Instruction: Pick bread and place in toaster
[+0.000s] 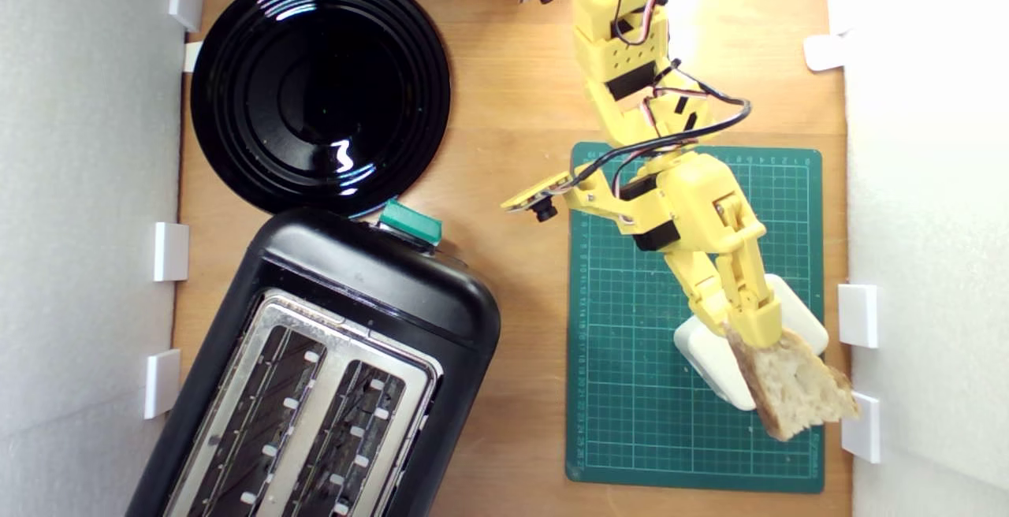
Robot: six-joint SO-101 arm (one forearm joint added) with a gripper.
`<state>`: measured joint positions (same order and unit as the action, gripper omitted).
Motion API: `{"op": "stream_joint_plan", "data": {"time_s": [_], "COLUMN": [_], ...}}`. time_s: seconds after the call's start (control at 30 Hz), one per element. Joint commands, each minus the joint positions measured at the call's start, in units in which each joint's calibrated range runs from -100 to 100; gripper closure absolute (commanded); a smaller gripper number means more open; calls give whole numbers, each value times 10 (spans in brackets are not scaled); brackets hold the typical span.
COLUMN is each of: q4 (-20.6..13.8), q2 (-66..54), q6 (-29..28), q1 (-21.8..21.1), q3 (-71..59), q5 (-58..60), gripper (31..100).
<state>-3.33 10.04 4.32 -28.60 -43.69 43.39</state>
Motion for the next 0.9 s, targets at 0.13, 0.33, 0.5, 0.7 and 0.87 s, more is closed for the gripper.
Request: {"op": "stream_joint_plan", "data": {"time_s": [0.13,0.33,0.5,0.7,0.87], "q4": [-6,-1,-7,1,2], "q2": [-313,-442,-518,-559,-566], "q6": [4,70,104,151,197], "q1": [76,123,164,203,208], "q3": [12,13,16,24,97], "q5": [-200,-315,-384,-420,-518], "gripper": [708,708,708,708,708]}}
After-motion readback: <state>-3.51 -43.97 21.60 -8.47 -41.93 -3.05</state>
